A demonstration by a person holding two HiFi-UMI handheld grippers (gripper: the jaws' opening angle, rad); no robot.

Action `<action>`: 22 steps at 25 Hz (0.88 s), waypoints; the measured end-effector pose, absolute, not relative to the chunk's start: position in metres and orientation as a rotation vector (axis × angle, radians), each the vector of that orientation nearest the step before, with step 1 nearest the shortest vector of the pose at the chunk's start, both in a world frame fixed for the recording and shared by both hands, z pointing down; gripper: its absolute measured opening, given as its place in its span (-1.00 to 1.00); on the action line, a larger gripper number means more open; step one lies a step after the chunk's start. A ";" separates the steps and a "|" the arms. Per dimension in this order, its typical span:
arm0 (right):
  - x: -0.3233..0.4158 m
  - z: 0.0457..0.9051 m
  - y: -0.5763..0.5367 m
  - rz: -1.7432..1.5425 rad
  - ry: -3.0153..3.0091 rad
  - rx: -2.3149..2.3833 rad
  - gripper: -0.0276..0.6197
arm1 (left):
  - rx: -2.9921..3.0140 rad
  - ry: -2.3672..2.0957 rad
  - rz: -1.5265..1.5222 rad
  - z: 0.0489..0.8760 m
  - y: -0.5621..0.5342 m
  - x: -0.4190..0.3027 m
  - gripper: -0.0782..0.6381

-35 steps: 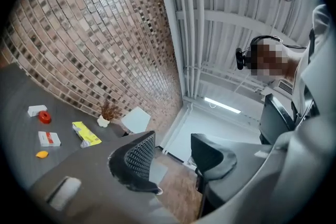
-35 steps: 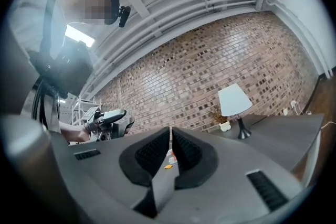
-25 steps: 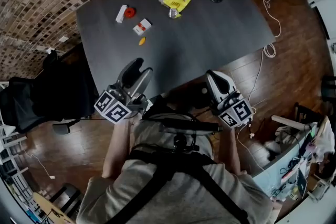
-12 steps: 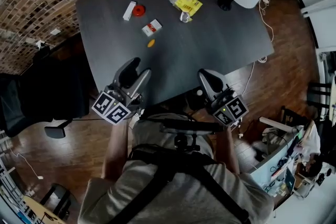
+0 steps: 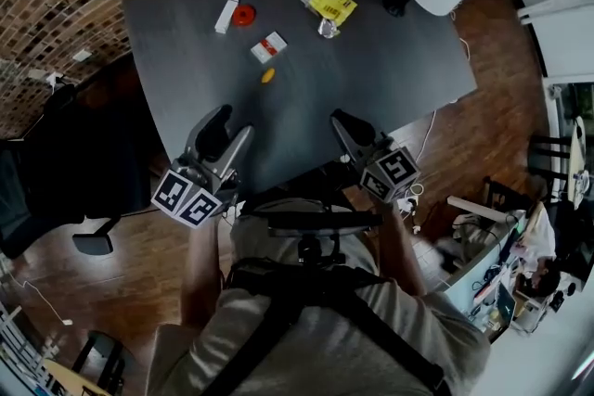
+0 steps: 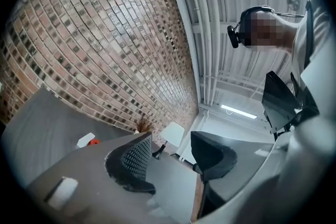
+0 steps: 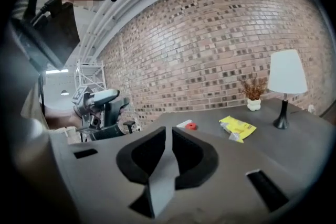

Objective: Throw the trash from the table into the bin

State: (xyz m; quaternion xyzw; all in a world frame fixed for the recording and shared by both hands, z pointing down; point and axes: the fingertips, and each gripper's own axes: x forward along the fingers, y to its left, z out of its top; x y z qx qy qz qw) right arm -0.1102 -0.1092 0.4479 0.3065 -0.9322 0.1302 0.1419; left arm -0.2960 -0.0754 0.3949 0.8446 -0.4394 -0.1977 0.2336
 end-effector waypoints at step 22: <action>-0.229 0.685 -0.192 -0.587 -2.068 -0.258 -0.34 | 2.001 -1.721 -0.431 0.397 -0.041 -0.324 -0.16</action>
